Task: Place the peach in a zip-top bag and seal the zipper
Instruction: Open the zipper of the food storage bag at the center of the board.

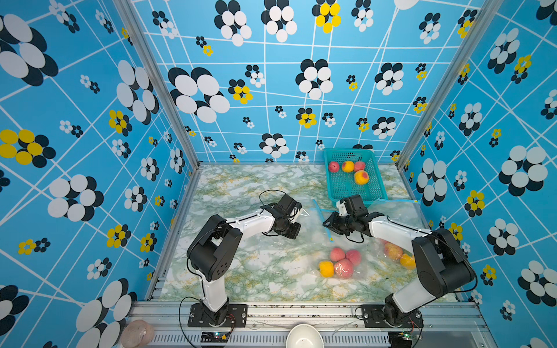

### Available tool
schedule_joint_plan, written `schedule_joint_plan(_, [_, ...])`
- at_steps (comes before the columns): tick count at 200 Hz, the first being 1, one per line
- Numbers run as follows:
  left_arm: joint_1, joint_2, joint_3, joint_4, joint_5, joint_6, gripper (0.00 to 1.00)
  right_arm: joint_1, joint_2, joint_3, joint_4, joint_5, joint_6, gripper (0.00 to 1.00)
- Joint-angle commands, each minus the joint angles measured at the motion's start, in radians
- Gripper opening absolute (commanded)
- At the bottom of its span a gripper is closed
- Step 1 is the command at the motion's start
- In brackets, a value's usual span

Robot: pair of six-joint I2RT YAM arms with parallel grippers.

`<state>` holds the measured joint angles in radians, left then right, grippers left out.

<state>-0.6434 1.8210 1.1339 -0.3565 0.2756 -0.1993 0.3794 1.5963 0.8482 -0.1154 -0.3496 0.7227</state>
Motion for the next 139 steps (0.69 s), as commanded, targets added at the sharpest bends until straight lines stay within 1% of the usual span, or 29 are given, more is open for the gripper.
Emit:
schedule_joint_plan(1, [-0.003,-0.003,0.001,0.004,-0.01,-0.002,0.11,0.004,-0.031,0.017,0.007,0.009,0.003,0.24])
schedule_joint_plan(20, [-0.004,-0.002,-0.003,0.01,-0.007,-0.004,0.11,0.006,-0.046,0.013,0.031,-0.008,0.015,0.21])
schedule_joint_plan(43, [-0.004,0.0,-0.008,0.017,-0.004,-0.008,0.1,0.006,-0.038,-0.001,0.117,-0.088,0.071,0.17])
schedule_joint_plan(57, [-0.004,0.0,-0.01,0.023,-0.004,-0.011,0.1,0.006,-0.027,-0.017,0.181,-0.134,0.119,0.16])
schedule_joint_plan(70, [-0.004,-0.002,-0.011,0.024,-0.004,-0.013,0.1,0.006,-0.027,-0.032,0.225,-0.151,0.151,0.15])
schedule_joint_plan(95, [-0.004,-0.005,-0.016,0.027,-0.003,-0.013,0.1,0.012,-0.036,-0.038,0.245,-0.169,0.165,0.15])
schedule_joint_plan(111, [-0.004,-0.002,-0.016,0.025,-0.002,-0.013,0.1,0.018,-0.031,-0.035,0.251,-0.177,0.169,0.17])
schedule_joint_plan(119, [-0.004,-0.002,-0.016,0.025,-0.005,-0.013,0.1,0.018,-0.029,-0.04,0.243,-0.16,0.166,0.19])
schedule_joint_plan(130, [-0.004,-0.006,-0.016,0.027,-0.009,-0.016,0.1,0.018,-0.033,-0.04,0.211,-0.113,0.149,0.26])
schedule_joint_plan(139, [-0.004,-0.013,-0.017,0.028,-0.01,-0.017,0.1,0.018,-0.033,-0.039,0.171,-0.073,0.118,0.34])
